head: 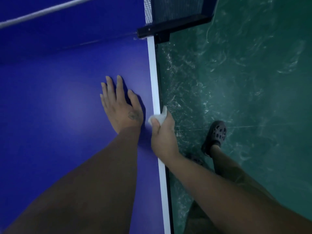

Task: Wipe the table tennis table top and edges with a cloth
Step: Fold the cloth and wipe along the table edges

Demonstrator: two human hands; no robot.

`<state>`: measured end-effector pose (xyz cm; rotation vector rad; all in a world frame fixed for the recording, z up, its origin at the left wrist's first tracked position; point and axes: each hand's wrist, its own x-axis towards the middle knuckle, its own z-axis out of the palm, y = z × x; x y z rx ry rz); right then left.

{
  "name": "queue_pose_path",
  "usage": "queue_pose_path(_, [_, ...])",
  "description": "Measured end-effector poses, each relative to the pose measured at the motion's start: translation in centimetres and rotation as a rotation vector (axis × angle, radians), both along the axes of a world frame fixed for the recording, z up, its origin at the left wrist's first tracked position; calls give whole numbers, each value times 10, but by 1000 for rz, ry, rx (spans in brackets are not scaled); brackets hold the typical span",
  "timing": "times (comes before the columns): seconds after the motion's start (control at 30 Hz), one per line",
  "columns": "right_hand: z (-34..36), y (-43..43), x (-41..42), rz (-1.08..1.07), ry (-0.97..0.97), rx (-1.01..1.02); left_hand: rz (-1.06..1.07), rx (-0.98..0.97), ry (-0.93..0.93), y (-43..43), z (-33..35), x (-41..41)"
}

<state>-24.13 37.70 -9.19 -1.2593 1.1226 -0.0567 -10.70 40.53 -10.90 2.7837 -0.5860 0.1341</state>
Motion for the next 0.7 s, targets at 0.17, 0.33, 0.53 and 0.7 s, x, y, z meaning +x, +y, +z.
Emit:
queue_pose_path(0.17, [-8, -78, 81, -28, -19, -33, 7, -28, 18, 0, 0, 1])
queue_pose_path(0.33, [3, -54, 45, 43, -39, -65, -7, -2, 19, -1, 4, 2])
queue_pose_path(0.53, [6, -41, 39, 22, 16, -36, -16, 14, 34, -3, 8, 3])
queue_pose_path(0.7, [-4, -109, 112, -44, 9, -36, -20, 5, 32, -3, 8, 3])
